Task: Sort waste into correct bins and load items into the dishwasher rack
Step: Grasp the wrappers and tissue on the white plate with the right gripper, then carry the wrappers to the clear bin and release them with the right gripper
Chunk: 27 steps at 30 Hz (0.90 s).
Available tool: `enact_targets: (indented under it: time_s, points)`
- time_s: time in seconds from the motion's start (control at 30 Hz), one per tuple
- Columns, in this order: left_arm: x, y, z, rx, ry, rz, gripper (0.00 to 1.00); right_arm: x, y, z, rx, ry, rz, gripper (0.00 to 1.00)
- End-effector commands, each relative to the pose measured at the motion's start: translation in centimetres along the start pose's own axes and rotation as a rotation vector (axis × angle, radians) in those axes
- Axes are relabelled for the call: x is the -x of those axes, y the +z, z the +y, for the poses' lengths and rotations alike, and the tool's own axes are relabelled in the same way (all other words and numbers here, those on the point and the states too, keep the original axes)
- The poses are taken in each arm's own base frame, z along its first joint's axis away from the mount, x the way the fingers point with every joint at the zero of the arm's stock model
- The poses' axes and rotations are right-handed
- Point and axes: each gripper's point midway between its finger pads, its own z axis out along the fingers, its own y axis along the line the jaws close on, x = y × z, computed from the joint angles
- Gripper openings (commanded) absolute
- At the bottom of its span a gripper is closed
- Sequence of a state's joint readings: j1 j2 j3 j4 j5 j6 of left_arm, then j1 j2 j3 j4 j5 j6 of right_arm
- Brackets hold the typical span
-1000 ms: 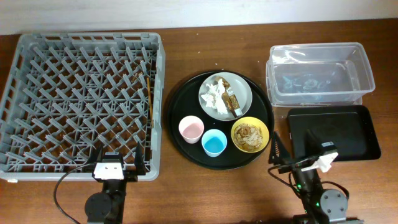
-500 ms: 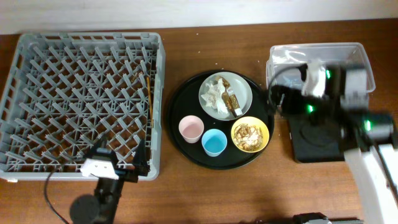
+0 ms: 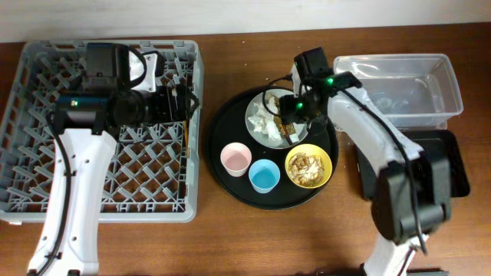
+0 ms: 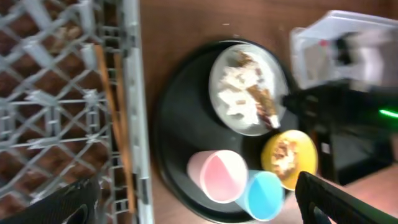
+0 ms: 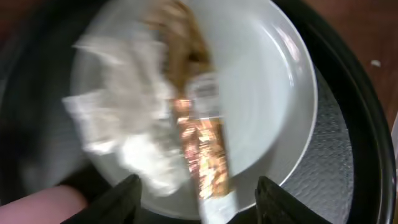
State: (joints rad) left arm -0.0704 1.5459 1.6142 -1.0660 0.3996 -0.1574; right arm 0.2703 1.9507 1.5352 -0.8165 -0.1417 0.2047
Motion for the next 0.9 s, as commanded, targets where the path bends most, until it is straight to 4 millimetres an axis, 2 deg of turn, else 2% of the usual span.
enact_targets:
  time_s: [0.0,0.1,0.13,0.2,0.23,0.27,0.3,0.37,0.43,0.47,0.5,0.53,0.57,0.6,0.67,0.7,0.77,0.8,0.87]
  points:
    - [1.7,-5.1,-4.7,-0.096,0.223,-0.144,0.99,-0.8,3.3,-1.2,0.010,0.016,0.073,0.55]
    - [1.5,-8.3,-5.8,-0.065,0.269,-0.232,0.99,-1.6,4.7,-1.2,0.019,0.022,0.113,0.47]
    - [1.3,-9.2,-6.1,-0.066,0.276,-0.250,0.99,-2.3,5.4,-1.2,0.028,0.025,0.137,0.41]
    - [1.2,-9.6,-6.3,-0.068,0.280,-0.259,0.99,-2.4,5.8,-1.4,0.028,0.028,0.138,0.19]
    - [1.2,-9.6,-6.3,-0.068,0.280,-0.259,0.99,-2.3,5.7,-1.3,0.029,0.029,0.134,0.04]
    - [1.2,-9.6,-6.3,-0.067,0.280,-0.258,0.99,-1.8,5.3,-1.3,0.032,0.028,0.118,0.04]
    - [1.2,-9.6,-6.3,-0.067,0.280,-0.258,0.99,-0.9,4.0,-0.8,0.066,0.033,0.091,0.04]
    - [1.2,-9.6,-6.3,-0.067,0.280,-0.258,0.99,1.7,-0.1,-0.9,0.096,0.070,0.000,0.04]
    - [1.2,-9.6,-6.3,-0.067,0.279,-0.258,0.99,3.8,-5.6,-1.5,0.102,0.086,-0.122,0.04]
    - [1.2,-9.6,-6.3,-0.067,0.280,-0.258,0.99,4.3,-7.7,-1.7,0.106,0.087,-0.170,0.04]
    - [1.2,-9.6,-6.3,-0.067,0.280,-0.258,0.99,4.1,-8.1,-1.3,0.110,0.083,-0.168,0.29]
    - [1.2,-9.6,-6.3,-0.067,0.280,-0.258,0.99,3.6,-7.6,-0.9,0.110,0.075,-0.148,0.56]
    - [1.2,-9.6,-6.3,-0.067,0.280,-0.258,0.99,2.8,-6.0,-0.1,0.107,0.059,-0.103,0.64]
    - [1.2,-9.6,-6.3,-0.067,0.280,-0.258,0.99,2.0,-3.5,0.4,0.076,0.038,-0.055,0.67]
    - [1.2,-9.6,-6.3,-0.067,0.280,-0.258,0.99,1.2,0.4,-0.4,-0.013,0.057,0.001,0.68]
    - [1.2,-9.6,-6.3,-0.067,0.280,-0.258,0.99,0.8,2.0,-0.5,-0.009,0.083,0.029,0.66]
    - [1.2,-9.6,-6.3,-0.067,0.280,-0.258,0.99,0.0,4.9,-0.1,0.032,0.093,0.082,0.44]
    - [1.2,-9.6,-6.3,-0.067,0.280,-0.258,0.99,-0.3,5.5,-0.3,0.028,0.096,0.095,0.38]
    - [1.2,-9.6,-6.3,-0.067,0.280,-0.258,0.99,-0.3,5.6,-0.5,0.026,0.099,0.096,0.07]
